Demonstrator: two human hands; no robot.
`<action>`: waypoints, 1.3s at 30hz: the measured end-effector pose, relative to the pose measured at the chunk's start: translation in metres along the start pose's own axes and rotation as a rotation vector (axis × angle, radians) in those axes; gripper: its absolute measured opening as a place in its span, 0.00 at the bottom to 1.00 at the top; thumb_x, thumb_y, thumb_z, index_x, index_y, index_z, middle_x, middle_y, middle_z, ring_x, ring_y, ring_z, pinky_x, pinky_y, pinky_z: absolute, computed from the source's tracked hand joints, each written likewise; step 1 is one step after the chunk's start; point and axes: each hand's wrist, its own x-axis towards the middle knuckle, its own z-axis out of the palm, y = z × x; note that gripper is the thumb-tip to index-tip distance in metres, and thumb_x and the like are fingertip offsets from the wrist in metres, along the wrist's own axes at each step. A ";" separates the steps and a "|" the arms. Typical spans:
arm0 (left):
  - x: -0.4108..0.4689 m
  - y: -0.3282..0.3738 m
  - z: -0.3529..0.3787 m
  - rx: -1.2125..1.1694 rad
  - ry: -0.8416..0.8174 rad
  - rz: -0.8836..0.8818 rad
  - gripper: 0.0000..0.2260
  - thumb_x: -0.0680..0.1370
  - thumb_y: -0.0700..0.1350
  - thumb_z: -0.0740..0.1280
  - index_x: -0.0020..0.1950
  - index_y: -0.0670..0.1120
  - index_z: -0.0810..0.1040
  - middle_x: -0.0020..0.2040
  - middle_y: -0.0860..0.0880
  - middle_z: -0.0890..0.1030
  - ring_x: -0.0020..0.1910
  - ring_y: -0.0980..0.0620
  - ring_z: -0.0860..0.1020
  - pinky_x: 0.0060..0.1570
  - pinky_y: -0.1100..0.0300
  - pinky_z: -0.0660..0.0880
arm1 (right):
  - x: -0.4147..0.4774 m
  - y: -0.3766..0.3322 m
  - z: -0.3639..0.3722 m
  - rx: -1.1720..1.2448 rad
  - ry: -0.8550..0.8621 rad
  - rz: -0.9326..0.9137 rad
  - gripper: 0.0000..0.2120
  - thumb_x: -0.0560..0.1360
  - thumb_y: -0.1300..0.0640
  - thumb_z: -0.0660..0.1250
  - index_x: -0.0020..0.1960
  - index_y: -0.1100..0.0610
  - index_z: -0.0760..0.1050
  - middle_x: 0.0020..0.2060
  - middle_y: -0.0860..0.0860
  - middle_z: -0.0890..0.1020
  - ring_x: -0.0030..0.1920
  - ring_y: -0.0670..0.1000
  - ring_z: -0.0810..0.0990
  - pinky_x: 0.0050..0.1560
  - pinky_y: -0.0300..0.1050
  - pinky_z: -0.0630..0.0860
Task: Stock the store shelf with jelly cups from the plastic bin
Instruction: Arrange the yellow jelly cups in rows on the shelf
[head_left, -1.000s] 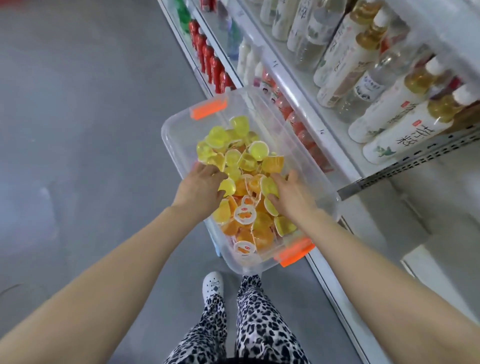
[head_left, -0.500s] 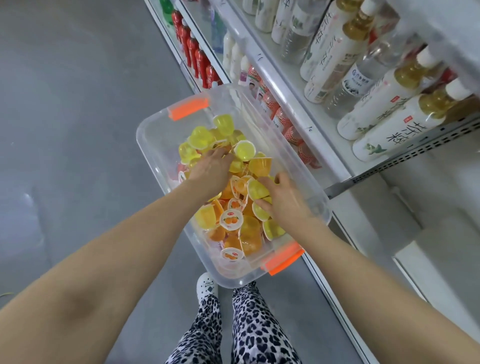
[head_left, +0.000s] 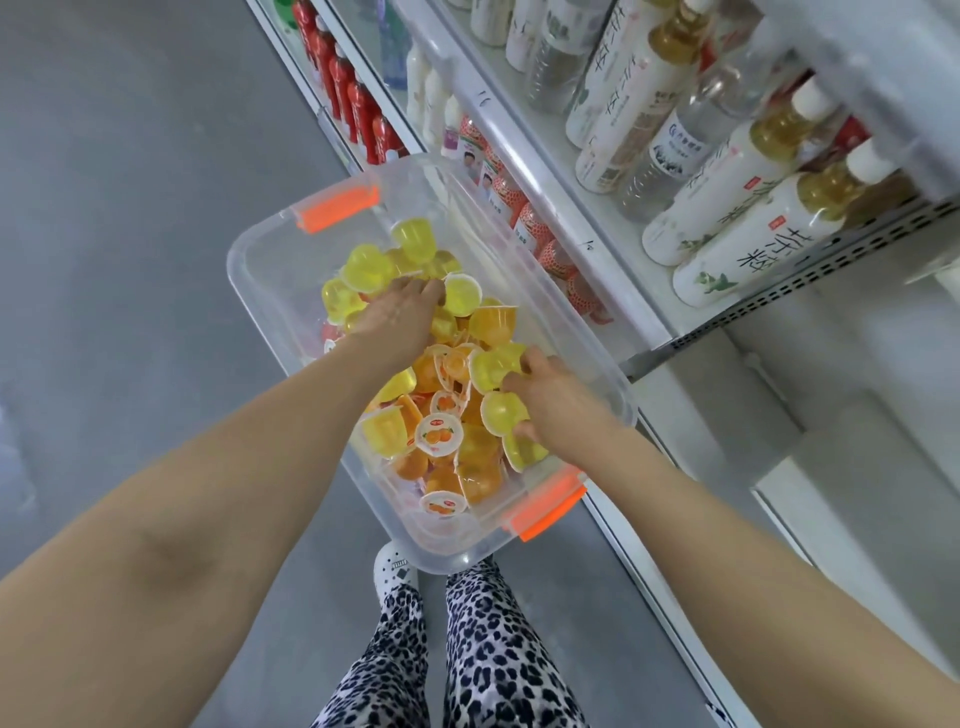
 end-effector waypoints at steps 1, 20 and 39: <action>0.000 0.001 -0.001 -0.013 -0.014 -0.004 0.20 0.76 0.43 0.71 0.64 0.46 0.67 0.60 0.42 0.75 0.62 0.42 0.71 0.56 0.45 0.74 | -0.002 -0.001 -0.001 0.001 0.016 0.011 0.23 0.73 0.53 0.71 0.67 0.53 0.72 0.59 0.54 0.69 0.58 0.57 0.72 0.51 0.49 0.73; -0.016 -0.003 0.000 0.031 -0.035 -0.065 0.27 0.76 0.55 0.69 0.72 0.51 0.65 0.70 0.42 0.69 0.68 0.39 0.65 0.64 0.46 0.68 | -0.064 -0.013 -0.003 0.580 0.383 0.212 0.25 0.72 0.58 0.67 0.64 0.40 0.68 0.53 0.49 0.67 0.44 0.48 0.74 0.59 0.60 0.74; -0.049 0.007 -0.007 -0.056 -0.026 0.052 0.27 0.71 0.43 0.76 0.68 0.47 0.72 0.70 0.41 0.63 0.64 0.38 0.72 0.58 0.49 0.71 | -0.096 -0.028 -0.001 0.665 0.584 0.321 0.16 0.70 0.53 0.73 0.46 0.49 0.65 0.46 0.46 0.74 0.37 0.47 0.73 0.37 0.40 0.68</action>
